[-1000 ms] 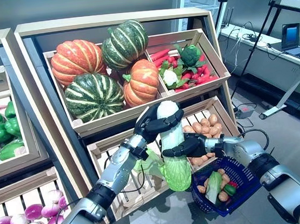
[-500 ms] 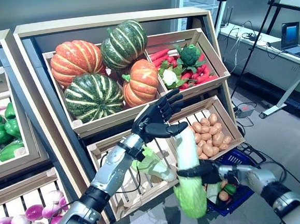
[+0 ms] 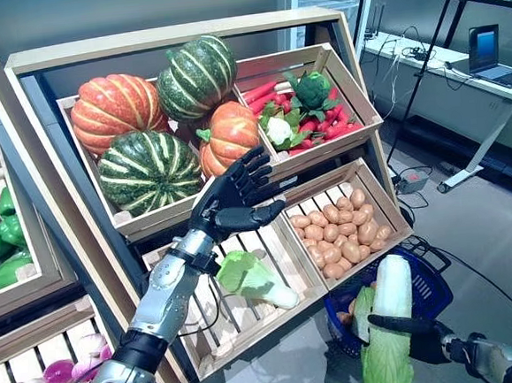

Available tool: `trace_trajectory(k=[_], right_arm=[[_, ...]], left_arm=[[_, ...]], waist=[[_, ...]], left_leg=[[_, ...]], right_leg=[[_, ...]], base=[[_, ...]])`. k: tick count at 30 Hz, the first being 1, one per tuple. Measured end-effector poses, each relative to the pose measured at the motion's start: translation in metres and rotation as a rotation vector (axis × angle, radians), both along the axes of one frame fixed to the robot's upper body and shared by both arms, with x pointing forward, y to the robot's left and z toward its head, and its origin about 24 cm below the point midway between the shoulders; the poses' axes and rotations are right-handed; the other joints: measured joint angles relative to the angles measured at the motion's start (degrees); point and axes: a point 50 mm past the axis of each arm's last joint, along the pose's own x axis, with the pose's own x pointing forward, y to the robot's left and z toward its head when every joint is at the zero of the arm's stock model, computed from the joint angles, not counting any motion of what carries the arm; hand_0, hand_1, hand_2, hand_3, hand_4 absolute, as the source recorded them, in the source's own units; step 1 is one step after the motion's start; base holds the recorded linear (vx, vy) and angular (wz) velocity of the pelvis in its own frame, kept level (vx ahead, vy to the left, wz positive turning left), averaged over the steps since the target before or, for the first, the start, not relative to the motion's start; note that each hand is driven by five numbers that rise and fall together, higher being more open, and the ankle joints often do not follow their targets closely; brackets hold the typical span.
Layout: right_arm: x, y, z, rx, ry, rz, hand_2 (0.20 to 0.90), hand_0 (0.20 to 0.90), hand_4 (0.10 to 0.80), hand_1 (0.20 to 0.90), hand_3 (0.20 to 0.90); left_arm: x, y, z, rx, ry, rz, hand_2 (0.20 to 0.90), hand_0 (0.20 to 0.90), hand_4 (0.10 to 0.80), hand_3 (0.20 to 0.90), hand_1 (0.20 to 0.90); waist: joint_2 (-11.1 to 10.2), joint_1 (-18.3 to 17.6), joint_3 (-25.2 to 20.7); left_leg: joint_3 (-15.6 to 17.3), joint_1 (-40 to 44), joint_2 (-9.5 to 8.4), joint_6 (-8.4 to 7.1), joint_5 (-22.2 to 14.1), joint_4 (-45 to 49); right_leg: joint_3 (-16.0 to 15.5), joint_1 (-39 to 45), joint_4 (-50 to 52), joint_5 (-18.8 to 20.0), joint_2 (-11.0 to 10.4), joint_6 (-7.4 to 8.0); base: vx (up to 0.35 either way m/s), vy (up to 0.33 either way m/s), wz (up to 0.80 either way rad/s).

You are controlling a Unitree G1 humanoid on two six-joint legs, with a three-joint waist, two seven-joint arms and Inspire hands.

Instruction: Put vegetables into the basket

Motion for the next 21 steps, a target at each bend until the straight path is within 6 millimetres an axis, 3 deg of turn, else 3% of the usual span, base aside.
trace_trajectory(k=[6, 8, 10, 11, 13, 16, 21], right_arm=[[-0.014, -0.032, -0.003, -0.088, 0.037, -0.359, 0.300, 0.300, 0.400, 0.300, 0.300], [-0.009, -0.039, -0.002, -0.135, 0.052, -0.457, 0.300, 0.300, 0.400, 0.300, 0.300], [0.012, -0.044, 0.008, -0.176, 0.014, -0.508, 0.300, 0.300, 0.400, 0.300, 0.300], [0.038, -0.047, 0.022, -0.186, -0.036, -0.554, 0.300, 0.300, 0.400, 0.300, 0.300], [0.070, -0.045, 0.040, -0.201, -0.103, -0.577, 0.300, 0.300, 0.400, 0.300, 0.300], [0.102, -0.042, 0.063, -0.204, -0.179, -0.605, 0.300, 0.300, 0.400, 0.300, 0.300], [0.132, -0.047, 0.096, -0.262, -0.247, -0.656, 0.300, 0.300, 0.400, 0.300, 0.300]], left_arm=[[0.000, 0.034, -0.006, 0.459, -0.078, 0.167, 0.900, 0.900, 0.800, 0.900, 0.900], [0.004, 0.040, -0.001, 0.645, -0.150, 0.186, 0.900, 0.900, 0.800, 0.900, 0.900], [0.015, 0.043, 0.014, 0.774, -0.237, 0.204, 0.900, 0.900, 0.800, 0.900, 0.900], [0.027, 0.044, 0.029, 0.853, -0.308, 0.231, 0.900, 0.900, 0.800, 0.900, 0.900], [0.039, 0.045, 0.044, 0.925, -0.377, 0.266, 0.900, 0.900, 0.800, 0.900, 0.900], [0.043, 0.041, 0.053, 0.928, -0.434, 0.288, 0.900, 0.900, 0.800, 0.900, 0.900], [0.050, 0.034, 0.071, 0.915, -0.515, 0.321, 0.900, 0.900, 0.800, 0.900, 0.900]], waist=[[0.9, 0.0, 0.8], [1.3, 0.5, 2.5], [2.0, 0.8, 6.5], [2.8, 0.7, 10.6], [3.2, 1.0, 15.4], [3.2, 0.6, 19.8], [3.5, 0.6, 25.3]], left_leg=[[0.3, 0.1, 0.12, -0.07, 0.0, 0.1], [0.2, -2.5, 0.28, -0.06, -0.4, 2.4], [-0.5, -7.7, 0.56, 0.33, -1.2, 7.3], [-1.4, -12.3, 0.67, 0.75, -1.7, 11.4], [-1.9, -16.2, 0.97, 1.19, -2.9, 16.2], [-3.3, -22.2, 1.17, 1.70, -5.6, 23.4], [-5.1, -31.1, 1.23, 2.64, -7.7, 32.3]], right_leg=[[0.2, -0.1, 0.1, 0.0, 0.2, -0.07], [0.3, -2.4, 1.7, 0.0, -0.1, -0.23], [0.5, -7.2, 5.9, -0.4, -0.8, -0.77], [0.9, -11.6, 9.8, -0.7, -1.4, -1.23], [1.5, -16.0, 14.8, -1.9, -2.3, -1.91], [1.8, -21.9, 21.8, -4.2, -3.7, -2.29], [2.1, -30.0, 30.6, -5.9, -5.5, -2.91]], base=[[0.002, -0.022, -0.02], [-0.281, -0.018, -0.03], [-0.368, -0.005, 0.05], [-0.275, 0.003, 0.06], [-0.190, -0.002, -0.06], [-0.192, 0.006, -0.01], [-0.173, 0.034, 0.08]])
